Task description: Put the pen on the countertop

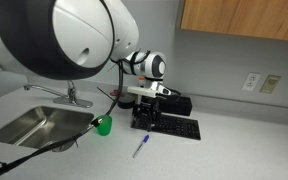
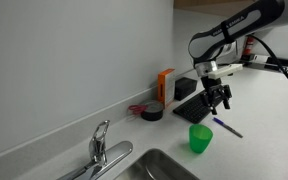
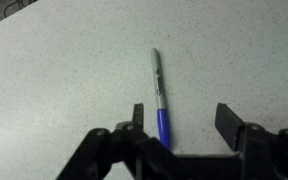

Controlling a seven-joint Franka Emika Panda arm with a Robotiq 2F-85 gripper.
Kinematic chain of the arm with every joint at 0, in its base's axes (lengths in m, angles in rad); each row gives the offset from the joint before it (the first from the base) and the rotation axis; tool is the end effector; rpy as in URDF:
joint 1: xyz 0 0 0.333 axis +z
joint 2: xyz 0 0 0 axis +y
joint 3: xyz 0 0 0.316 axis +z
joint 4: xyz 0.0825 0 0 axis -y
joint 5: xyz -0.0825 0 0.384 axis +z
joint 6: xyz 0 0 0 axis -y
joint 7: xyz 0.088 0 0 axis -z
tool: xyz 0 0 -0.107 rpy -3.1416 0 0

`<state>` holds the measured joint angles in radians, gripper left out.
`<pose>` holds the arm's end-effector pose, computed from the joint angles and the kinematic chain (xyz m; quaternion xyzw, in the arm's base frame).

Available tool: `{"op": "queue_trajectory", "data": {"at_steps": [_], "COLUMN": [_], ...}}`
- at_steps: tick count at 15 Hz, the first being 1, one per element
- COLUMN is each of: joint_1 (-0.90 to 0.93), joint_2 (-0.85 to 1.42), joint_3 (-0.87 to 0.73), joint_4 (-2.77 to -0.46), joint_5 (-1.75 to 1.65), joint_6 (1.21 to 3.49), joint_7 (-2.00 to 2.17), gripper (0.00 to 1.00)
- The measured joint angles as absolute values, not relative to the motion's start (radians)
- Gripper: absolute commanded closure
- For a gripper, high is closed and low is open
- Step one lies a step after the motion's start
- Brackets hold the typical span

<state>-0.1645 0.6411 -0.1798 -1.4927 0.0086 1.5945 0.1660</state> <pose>0.6126 -0.2018 0.2700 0.9331 -0.2417 -0.2649 0.0287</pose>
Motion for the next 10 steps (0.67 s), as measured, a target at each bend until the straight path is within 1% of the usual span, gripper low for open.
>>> {"op": "queue_trajectory", "data": {"at_steps": [10], "joint_1": [-0.165], "joint_2": [0.641], "joint_3": [-0.175], "joint_4": [-1.459], "joint_5": [0.010], "joint_6": [1.594], "joint_7": [0.163], "gripper": [0.00]}}
